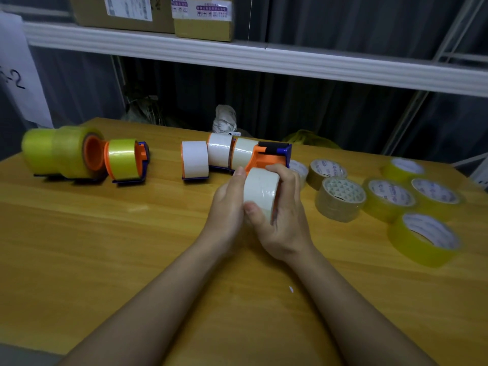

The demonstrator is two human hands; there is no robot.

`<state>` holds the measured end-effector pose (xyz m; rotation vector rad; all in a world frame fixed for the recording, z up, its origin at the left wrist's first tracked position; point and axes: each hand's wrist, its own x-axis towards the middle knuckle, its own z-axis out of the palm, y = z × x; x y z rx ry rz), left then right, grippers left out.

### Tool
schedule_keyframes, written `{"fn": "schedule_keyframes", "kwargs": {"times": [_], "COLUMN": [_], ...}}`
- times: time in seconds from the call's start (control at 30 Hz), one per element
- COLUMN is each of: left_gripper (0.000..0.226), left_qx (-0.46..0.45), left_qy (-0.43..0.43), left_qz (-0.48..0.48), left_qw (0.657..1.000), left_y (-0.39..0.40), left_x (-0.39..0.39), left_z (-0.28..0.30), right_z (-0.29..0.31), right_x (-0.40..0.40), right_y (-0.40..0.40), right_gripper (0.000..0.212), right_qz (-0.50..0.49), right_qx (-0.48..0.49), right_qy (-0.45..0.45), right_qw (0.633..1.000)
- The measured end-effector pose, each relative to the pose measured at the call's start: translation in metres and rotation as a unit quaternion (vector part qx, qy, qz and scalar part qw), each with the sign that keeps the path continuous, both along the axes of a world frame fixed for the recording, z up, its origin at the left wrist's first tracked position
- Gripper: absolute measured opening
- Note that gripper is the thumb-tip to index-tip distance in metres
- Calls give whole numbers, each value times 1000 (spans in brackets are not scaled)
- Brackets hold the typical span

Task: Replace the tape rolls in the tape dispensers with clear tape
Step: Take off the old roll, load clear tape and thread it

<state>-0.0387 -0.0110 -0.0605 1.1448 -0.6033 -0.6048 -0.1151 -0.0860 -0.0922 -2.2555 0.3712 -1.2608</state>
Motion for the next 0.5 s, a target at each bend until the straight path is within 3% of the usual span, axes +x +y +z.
{"fn": "schedule_keyframes", "kwargs": {"times": [0.37, 0.5], "left_gripper": [31, 32], "left_qx": [-28, -28], "left_qy": [-33, -105], "left_qz": [-14, -3], "left_qw": [999, 994], "left_y": [6, 8], "left_x": [0, 2], "left_z": [2, -1], "right_z": [3, 5], "right_x": [7, 8], "right_y": [7, 10], "right_gripper": [57, 52], "right_qz": [42, 66], "right_qx": [65, 122], "right_qy": [-49, -72], "right_qw": [996, 988]}}
